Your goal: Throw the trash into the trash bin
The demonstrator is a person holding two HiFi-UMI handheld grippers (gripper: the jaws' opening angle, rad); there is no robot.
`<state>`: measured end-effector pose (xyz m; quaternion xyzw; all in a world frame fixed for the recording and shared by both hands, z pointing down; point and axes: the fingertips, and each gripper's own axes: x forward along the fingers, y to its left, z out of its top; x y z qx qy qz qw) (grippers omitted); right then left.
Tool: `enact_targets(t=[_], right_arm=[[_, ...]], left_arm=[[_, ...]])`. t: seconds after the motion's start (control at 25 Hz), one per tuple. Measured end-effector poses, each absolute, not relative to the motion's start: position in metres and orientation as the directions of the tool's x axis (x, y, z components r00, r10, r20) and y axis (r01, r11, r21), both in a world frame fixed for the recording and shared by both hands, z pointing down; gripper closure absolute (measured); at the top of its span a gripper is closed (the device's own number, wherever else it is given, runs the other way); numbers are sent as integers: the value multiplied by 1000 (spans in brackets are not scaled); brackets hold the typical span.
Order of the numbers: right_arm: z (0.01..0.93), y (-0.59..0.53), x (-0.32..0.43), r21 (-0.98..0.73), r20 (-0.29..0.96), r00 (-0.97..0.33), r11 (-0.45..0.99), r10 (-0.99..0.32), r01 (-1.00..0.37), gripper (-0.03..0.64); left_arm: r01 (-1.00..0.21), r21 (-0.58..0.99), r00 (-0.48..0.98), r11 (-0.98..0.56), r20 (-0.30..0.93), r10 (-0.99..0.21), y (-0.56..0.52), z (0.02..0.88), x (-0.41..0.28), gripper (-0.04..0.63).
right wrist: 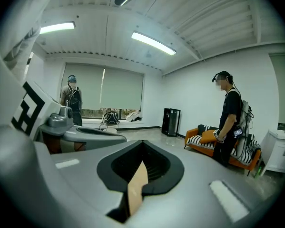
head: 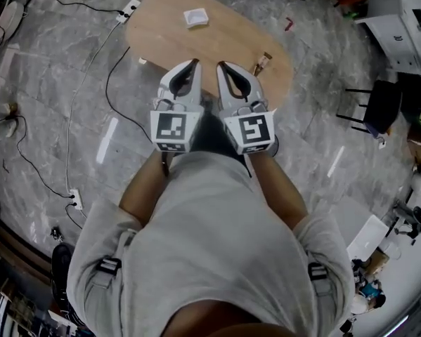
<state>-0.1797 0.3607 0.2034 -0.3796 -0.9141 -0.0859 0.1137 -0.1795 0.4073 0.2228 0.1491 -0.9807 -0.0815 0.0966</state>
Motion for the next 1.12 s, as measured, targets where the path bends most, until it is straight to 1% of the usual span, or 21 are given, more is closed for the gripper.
enact_targets(t=[0.28, 0.48, 0.68, 0.84, 1.12], right_arm=[[215, 404, -205, 54, 256, -651, 662, 714, 747, 609], [224, 414, -245, 27, 250, -654, 669, 715, 742, 609], [249, 415, -298, 6, 303, -643, 674, 703, 739, 609], [267, 413, -342, -31, 318, -636, 678, 703, 735, 609], [321, 409, -391, -80, 385, -606, 680, 696, 729, 609]], left_arm=[[-247, 168, -942, 954, 189, -277, 446, 235, -203, 578], [-234, 157, -938, 959, 223, -266, 462, 248, -239, 578], [-251, 150, -917, 956, 279, -285, 464, 269, -297, 578], [-258, 176, -893, 950, 333, -304, 455, 293, -338, 578], [-235, 166, -868, 958, 407, -283, 466, 333, -388, 578]])
